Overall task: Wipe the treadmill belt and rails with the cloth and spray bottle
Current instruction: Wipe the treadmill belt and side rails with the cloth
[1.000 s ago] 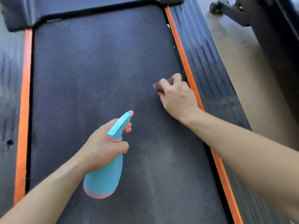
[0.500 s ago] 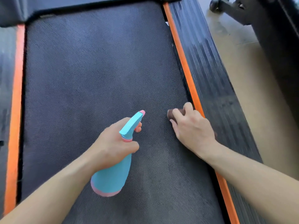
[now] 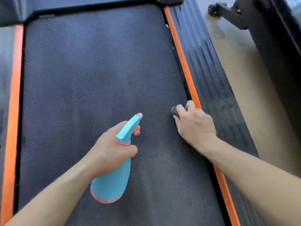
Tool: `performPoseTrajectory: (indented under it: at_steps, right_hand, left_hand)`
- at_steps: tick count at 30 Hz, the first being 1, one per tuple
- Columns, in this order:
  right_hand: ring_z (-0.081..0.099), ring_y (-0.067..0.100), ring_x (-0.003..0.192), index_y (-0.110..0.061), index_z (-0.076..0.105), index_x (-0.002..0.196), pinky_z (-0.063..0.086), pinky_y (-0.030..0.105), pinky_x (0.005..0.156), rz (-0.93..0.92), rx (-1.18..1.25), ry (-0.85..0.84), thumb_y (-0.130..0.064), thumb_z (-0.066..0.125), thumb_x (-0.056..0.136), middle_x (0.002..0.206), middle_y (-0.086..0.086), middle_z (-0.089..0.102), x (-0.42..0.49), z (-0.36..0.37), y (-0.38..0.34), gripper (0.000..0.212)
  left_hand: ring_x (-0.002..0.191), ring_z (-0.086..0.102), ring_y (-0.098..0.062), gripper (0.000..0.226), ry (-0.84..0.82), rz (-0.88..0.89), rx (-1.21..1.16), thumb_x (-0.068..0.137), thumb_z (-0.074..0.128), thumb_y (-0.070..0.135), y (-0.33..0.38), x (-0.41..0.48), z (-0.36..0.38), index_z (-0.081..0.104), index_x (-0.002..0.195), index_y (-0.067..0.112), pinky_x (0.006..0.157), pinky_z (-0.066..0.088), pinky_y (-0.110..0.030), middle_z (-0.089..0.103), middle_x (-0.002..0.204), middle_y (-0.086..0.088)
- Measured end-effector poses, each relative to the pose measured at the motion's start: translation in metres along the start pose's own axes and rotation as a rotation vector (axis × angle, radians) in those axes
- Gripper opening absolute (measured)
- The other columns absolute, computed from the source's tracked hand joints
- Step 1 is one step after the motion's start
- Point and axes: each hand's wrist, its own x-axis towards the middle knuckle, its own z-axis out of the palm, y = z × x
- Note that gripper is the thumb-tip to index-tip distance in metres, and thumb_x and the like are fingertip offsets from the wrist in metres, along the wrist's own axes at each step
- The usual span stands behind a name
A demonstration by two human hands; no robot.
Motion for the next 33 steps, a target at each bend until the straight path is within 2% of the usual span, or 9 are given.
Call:
performPoseTrajectory:
  at_steps: [3, 7, 10, 12, 17, 20, 23, 28, 33]
  right_hand:
    - [0.065, 0.034, 0.073, -0.018, 0.059, 0.105, 0.040, 0.034, 0.050, 0.028, -0.068, 0.067, -0.036, 0.059, 0.097, 0.106, 0.012, 0.055, 0.058, 0.003, -0.004, 0.019]
    - [0.064, 0.037, 0.091, -0.016, 0.055, 0.119, 0.034, 0.037, 0.059, 0.095, -0.061, -0.027, -0.031, 0.045, 0.105, 0.121, 0.014, 0.051, 0.098, 0.005, -0.014, 0.023]
    - [0.065, 0.033, 0.075, -0.016, 0.058, 0.103, 0.032, 0.033, 0.052, 0.081, -0.079, 0.009, -0.034, 0.057, 0.099, 0.103, 0.011, 0.056, 0.049, -0.001, -0.007, 0.019]
    - [0.061, 0.030, 0.063, -0.016, 0.059, 0.093, 0.029, 0.028, 0.047, 0.064, -0.067, -0.006, -0.036, 0.068, 0.091, 0.091, 0.009, 0.055, 0.000, -0.007, -0.002, 0.022]
    - [0.061, 0.031, 0.060, -0.016, 0.060, 0.089, 0.030, 0.028, 0.044, 0.037, -0.091, -0.033, -0.036, 0.069, 0.090, 0.088, 0.009, 0.055, -0.001, -0.003, 0.003, 0.022]
    - [0.065, 0.036, 0.076, -0.015, 0.060, 0.100, 0.040, 0.035, 0.052, 0.024, -0.094, 0.045, -0.034, 0.056, 0.099, 0.101, 0.012, 0.057, 0.060, 0.001, -0.003, 0.020]
    - [0.064, 0.037, 0.092, -0.014, 0.057, 0.113, 0.036, 0.037, 0.059, 0.043, -0.086, 0.002, -0.033, 0.045, 0.104, 0.114, 0.013, 0.055, 0.098, 0.004, -0.009, 0.024]
    - [0.064, 0.033, 0.070, -0.015, 0.060, 0.096, 0.041, 0.031, 0.047, 0.041, -0.049, 0.052, -0.035, 0.064, 0.095, 0.094, 0.010, 0.057, 0.029, 0.002, -0.004, 0.021]
    - [0.060, 0.030, 0.061, -0.017, 0.057, 0.092, 0.036, 0.029, 0.043, -0.075, -0.028, -0.062, -0.037, 0.069, 0.090, 0.089, 0.009, 0.054, -0.036, -0.009, 0.008, 0.023]
  left_hand:
    - [0.091, 0.063, -0.009, 0.054, 0.010, -0.009, 0.013, 0.058, 0.066, 0.031, 0.001, 0.000, -0.002, 0.062, 0.109, 0.049, 0.087, 0.053, -0.032, 0.071, 0.106, 0.017]
    - [0.086, 0.062, -0.011, 0.055, 0.005, -0.021, 0.002, 0.058, 0.065, 0.030, 0.001, -0.002, -0.003, 0.062, 0.110, 0.050, 0.081, 0.055, -0.033, 0.071, 0.106, 0.014]
    - [0.084, 0.061, -0.005, 0.056, -0.012, -0.016, -0.001, 0.059, 0.065, 0.030, -0.001, -0.003, -0.002, 0.064, 0.111, 0.049, 0.080, 0.051, -0.026, 0.070, 0.106, 0.022]
    - [0.084, 0.060, -0.006, 0.059, -0.023, -0.013, -0.008, 0.059, 0.065, 0.030, -0.003, -0.003, 0.000, 0.064, 0.115, 0.049, 0.083, 0.053, -0.031, 0.070, 0.106, 0.020]
    - [0.094, 0.062, -0.005, 0.061, -0.047, -0.014, -0.005, 0.059, 0.063, 0.031, -0.007, -0.002, 0.011, 0.065, 0.118, 0.045, 0.089, 0.052, -0.030, 0.071, 0.108, 0.016]
    - [0.090, 0.061, -0.006, 0.054, -0.051, -0.029, 0.002, 0.062, 0.067, 0.029, -0.006, -0.003, 0.011, 0.066, 0.114, 0.042, 0.084, 0.051, -0.026, 0.071, 0.107, 0.013]
    - [0.091, 0.061, -0.003, 0.046, -0.032, -0.029, 0.000, 0.064, 0.070, 0.027, -0.004, 0.000, 0.009, 0.067, 0.108, 0.040, 0.081, 0.050, -0.023, 0.071, 0.108, 0.018]
    - [0.091, 0.061, -0.001, 0.051, -0.030, -0.020, -0.001, 0.067, 0.071, 0.023, 0.001, 0.000, 0.008, 0.066, 0.113, 0.043, 0.081, 0.050, -0.025, 0.070, 0.109, 0.021]
    - [0.097, 0.064, -0.010, 0.056, -0.046, -0.024, -0.008, 0.059, 0.064, 0.030, 0.003, 0.000, 0.012, 0.067, 0.113, 0.043, 0.089, 0.053, -0.030, 0.071, 0.109, 0.017]
